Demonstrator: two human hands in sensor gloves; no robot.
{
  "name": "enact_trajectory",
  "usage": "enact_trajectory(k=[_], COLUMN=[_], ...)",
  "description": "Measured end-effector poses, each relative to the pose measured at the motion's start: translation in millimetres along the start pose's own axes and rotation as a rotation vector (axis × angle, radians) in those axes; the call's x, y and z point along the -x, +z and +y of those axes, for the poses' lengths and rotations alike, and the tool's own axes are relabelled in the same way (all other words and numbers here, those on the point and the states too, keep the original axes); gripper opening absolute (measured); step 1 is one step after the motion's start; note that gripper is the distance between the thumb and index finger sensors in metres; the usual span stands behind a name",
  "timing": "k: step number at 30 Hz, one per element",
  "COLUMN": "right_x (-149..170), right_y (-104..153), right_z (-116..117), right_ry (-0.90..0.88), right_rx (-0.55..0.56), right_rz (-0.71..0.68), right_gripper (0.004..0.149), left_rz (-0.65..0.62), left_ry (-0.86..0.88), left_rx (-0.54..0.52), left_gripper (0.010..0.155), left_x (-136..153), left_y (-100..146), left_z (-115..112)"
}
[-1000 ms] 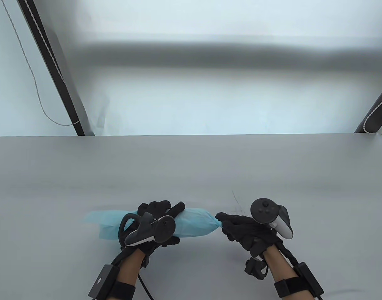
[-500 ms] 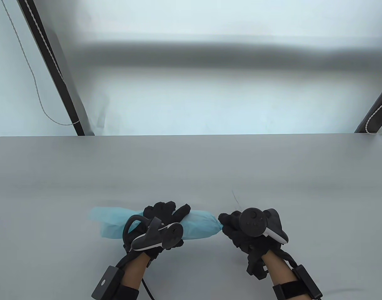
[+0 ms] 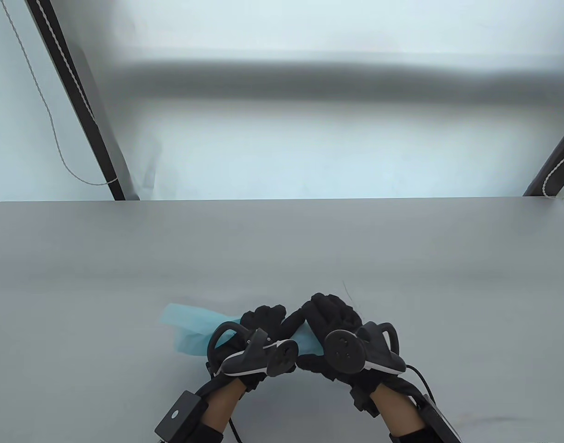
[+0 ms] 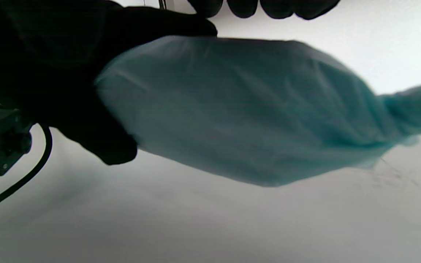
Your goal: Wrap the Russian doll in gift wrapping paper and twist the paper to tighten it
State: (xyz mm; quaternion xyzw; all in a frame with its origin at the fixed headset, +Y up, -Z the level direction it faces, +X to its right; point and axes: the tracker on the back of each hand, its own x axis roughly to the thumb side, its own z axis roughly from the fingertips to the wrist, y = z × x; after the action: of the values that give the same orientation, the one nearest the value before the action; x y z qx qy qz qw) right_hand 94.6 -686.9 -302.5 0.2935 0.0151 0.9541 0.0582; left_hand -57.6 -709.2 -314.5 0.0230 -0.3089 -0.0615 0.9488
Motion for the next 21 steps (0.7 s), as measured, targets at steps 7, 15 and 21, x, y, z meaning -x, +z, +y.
enact_trajectory(k=[7,15,21], right_x=[-2.5,9.0,21.1], right_y=[-6.7,-13.6,-7.1], right_z=[15.7,30.5,24.8], right_ry=[0.221,0.243,0.259], right_rx=[-0.033,0.083,0.126], right_rz=[0.008,-0.022,-0.008], right_gripper=[0.14,0.137,0.129], left_rz=[-0.018,-0.008,0.013], left_ry=[0.026,0.021,0.321], left_rx=[-0.051,0.07,0.018], left_gripper=[0.111,0.106,0.08], left_x=[-4.1,-2.0,19.4], left_y=[0.9,-3.3,3.6], left_z=[8.3,9.0,45.3])
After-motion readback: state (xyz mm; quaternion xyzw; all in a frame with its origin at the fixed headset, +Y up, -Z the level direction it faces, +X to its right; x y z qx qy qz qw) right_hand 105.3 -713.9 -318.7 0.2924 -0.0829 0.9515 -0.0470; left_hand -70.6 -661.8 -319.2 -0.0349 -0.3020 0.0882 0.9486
